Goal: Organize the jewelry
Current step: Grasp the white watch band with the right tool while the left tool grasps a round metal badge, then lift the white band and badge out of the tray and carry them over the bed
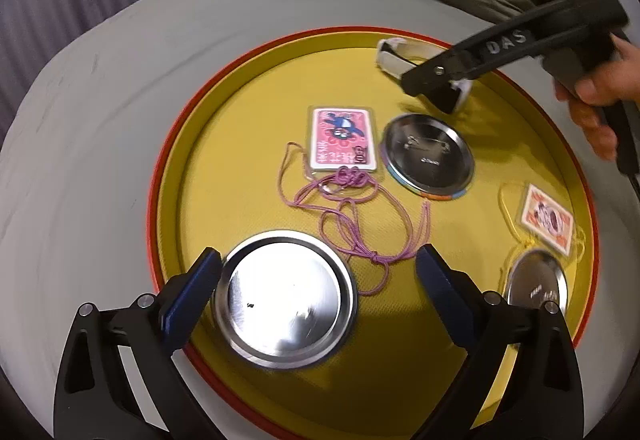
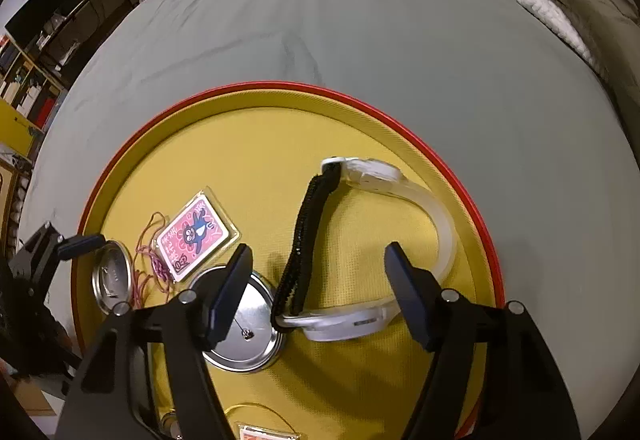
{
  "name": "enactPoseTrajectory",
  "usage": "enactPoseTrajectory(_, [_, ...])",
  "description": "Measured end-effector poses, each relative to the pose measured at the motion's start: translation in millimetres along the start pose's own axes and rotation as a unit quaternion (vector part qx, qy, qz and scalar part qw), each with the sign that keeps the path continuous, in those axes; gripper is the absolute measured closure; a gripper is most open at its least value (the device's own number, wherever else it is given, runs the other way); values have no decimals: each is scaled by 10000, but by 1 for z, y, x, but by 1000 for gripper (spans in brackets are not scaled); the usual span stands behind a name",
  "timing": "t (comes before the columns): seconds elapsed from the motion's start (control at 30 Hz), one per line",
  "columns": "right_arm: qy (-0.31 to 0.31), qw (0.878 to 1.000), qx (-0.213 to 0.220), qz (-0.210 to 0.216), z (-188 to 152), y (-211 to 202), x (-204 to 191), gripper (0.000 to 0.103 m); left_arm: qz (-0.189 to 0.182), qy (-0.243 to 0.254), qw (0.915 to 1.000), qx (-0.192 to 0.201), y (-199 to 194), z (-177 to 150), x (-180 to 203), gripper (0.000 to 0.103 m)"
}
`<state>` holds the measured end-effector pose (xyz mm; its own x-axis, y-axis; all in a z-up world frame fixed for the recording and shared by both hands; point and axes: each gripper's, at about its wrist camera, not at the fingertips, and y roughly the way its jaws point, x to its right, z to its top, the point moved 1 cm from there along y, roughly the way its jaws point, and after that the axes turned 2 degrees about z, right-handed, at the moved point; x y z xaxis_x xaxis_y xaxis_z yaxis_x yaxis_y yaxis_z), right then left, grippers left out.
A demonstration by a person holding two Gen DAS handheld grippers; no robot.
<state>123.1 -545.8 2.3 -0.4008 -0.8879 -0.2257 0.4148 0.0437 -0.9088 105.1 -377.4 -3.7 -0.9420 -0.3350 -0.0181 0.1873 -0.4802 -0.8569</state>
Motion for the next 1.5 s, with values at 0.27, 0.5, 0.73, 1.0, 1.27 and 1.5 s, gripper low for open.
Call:
enactPoseTrajectory(0.27, [-177,9998,29,-84,-3,0,-3,42,-332,721,9968,8,-4,-3,-2,9])
enactPoseTrajectory(0.5, [-167,9998,-25,-112,-3,1,-4,49,-438,1502,9877,4,-8,-17,1,9])
enactPoseTrajectory(0.73, [-245,9992,-147,-263,1,7,-7,52,-447,1538,9871,-20,-4,-10,-8,9])
enactPoseTrajectory(1.0, [-216,9993,-145,-273,1,9,-6,63,-800,1567,9844,-55,4,-8,-11,12])
enactPoseTrajectory(1.27, [-251,9996,-82,-115,-5,7,-11,84,-657,1336,9887,-151,-1,-8,-20,32])
enactPoseTrajectory(1.5, [-264,9996,-21,-82,-5,4,-16,94,-672,1196,9903,-231,0,-4,-22,32])
